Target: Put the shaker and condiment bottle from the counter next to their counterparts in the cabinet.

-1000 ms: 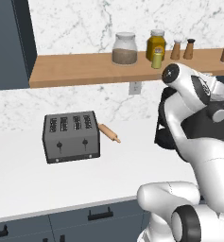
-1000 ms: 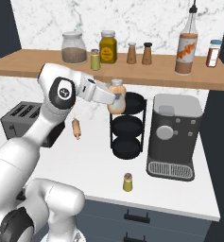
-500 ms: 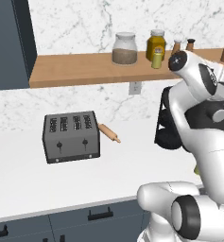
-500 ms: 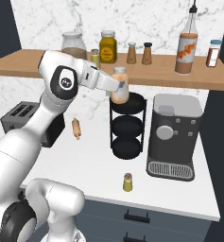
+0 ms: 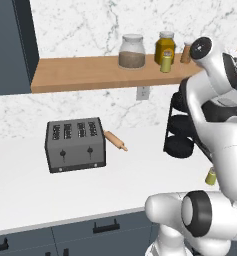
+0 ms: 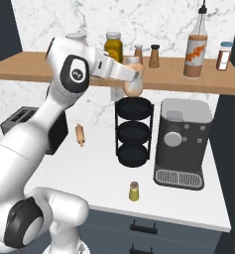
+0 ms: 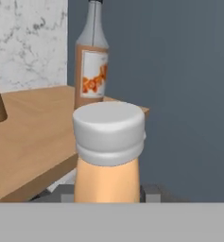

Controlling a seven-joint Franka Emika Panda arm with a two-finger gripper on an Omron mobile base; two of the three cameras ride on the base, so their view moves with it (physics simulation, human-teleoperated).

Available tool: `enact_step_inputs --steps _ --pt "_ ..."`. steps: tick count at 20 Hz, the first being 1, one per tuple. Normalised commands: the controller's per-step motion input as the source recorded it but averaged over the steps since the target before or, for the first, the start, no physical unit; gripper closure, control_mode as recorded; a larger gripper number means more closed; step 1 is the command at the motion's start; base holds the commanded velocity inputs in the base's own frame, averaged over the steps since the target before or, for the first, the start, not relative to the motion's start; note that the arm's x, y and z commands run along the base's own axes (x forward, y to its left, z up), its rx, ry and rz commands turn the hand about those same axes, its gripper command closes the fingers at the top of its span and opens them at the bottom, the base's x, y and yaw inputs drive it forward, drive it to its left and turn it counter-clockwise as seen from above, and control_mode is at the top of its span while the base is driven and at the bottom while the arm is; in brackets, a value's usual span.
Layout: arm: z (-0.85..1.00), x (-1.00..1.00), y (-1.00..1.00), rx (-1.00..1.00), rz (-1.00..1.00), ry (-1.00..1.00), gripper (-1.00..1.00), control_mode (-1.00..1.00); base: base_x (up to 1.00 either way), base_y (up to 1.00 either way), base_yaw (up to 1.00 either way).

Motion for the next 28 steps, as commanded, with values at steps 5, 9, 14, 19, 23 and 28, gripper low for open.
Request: enact_step_inputs --steps 5,9,14,19,23,28 --pt "0.18 0.21 -0.08 0.00 0.02 -0.05 1.00 -1.00 0.00 0.00 0.00" --pt "0.04 0.38 -0.12 0.00 0.00 -0.07 1.00 -1.00 0.00 0.00 0.00" --pt "0.00 0.33 -0.14 0.00 0.00 -0.15 1.00 -1.00 0.00 0.00 0.00" --pt "0.00 0.30 -0.15 -0.01 0.00 -0.08 1.00 -1.00 0.00 0.00 0.00" --pt "0.00 0.31 -0.18 -0.02 0.00 -0.02 1.00 -1.00 0.00 0.00 0.00" --pt "0.00 0.32 -0.24 -0.01 0.00 0.00 1.00 -1.00 0.00 0.00 0.00"
